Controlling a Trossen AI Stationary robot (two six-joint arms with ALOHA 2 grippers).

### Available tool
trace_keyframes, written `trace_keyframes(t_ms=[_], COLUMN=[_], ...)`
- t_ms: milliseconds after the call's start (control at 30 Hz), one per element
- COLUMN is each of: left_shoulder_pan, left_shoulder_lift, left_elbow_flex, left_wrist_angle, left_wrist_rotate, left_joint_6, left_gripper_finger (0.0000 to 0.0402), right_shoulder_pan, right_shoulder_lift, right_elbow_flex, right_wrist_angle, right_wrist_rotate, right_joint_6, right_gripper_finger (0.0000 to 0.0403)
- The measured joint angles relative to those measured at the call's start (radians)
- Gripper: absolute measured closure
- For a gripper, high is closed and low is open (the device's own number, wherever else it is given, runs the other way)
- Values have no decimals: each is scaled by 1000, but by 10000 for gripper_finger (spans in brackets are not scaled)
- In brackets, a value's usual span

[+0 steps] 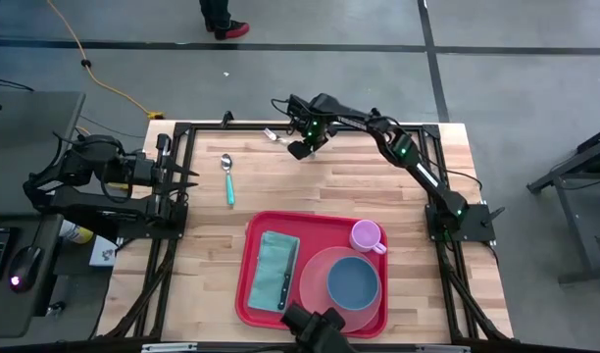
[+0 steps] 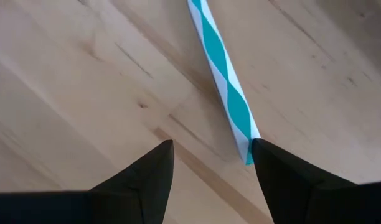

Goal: Set up tray
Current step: Put the blue fork on the blue table napkin to the left of the black table knife

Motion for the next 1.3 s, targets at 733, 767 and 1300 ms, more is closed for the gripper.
trace_keyframes(t_ms=[733, 767, 1300], left_shoulder_pan=[0, 0, 0], left_shoulder_lift=[0, 0, 0], left_elbow_flex=[0, 0, 0], left_wrist_angle=[-1, -1, -1], left_wrist_rotate=[0, 0, -1], left_joint_6=[1, 2, 4], left_gripper_finger=[275, 275, 275], right_shoulder_pan=[89, 99, 93], right_shoulder_lift=[-1, -3, -91], right_elbow_flex=[0, -1, 0], right_wrist_angle=[-77, -80, 31], right_wrist_rotate=[-56, -65, 67], right_joint_6=[-21, -25, -25], right_gripper_finger=[202, 202, 202])
